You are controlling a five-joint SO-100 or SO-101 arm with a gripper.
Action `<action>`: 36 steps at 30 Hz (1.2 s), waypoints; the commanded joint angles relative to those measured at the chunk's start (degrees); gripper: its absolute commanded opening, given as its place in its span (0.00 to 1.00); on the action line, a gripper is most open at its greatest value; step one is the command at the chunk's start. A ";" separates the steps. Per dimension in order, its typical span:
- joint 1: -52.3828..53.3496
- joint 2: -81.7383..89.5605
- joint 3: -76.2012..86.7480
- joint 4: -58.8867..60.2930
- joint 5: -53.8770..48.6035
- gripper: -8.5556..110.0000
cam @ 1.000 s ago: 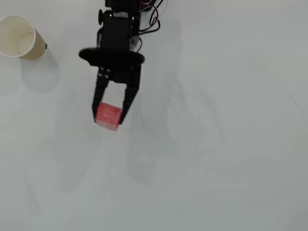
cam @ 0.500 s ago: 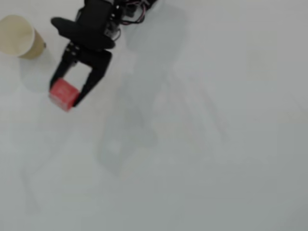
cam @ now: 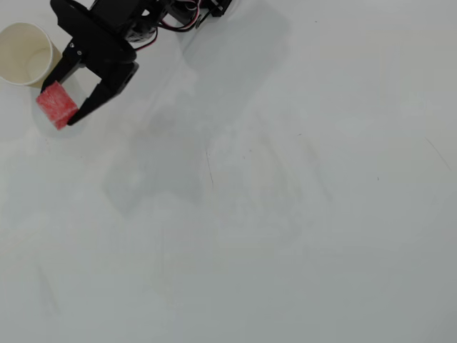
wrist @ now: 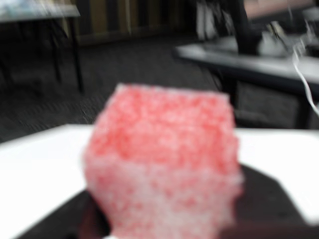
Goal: Pick up the cube and drop it in the cup.
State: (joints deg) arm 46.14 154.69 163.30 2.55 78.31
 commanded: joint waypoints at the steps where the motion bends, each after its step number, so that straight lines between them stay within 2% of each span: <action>1: 4.04 3.52 -2.64 4.22 -0.26 0.13; 6: 7.65 5.98 -5.63 12.48 -0.26 0.12; 11: 10.46 8.00 -7.82 14.85 -0.26 0.11; 36: 24.26 10.55 -5.45 16.08 -0.88 0.08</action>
State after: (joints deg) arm 68.64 164.18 163.30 19.16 78.31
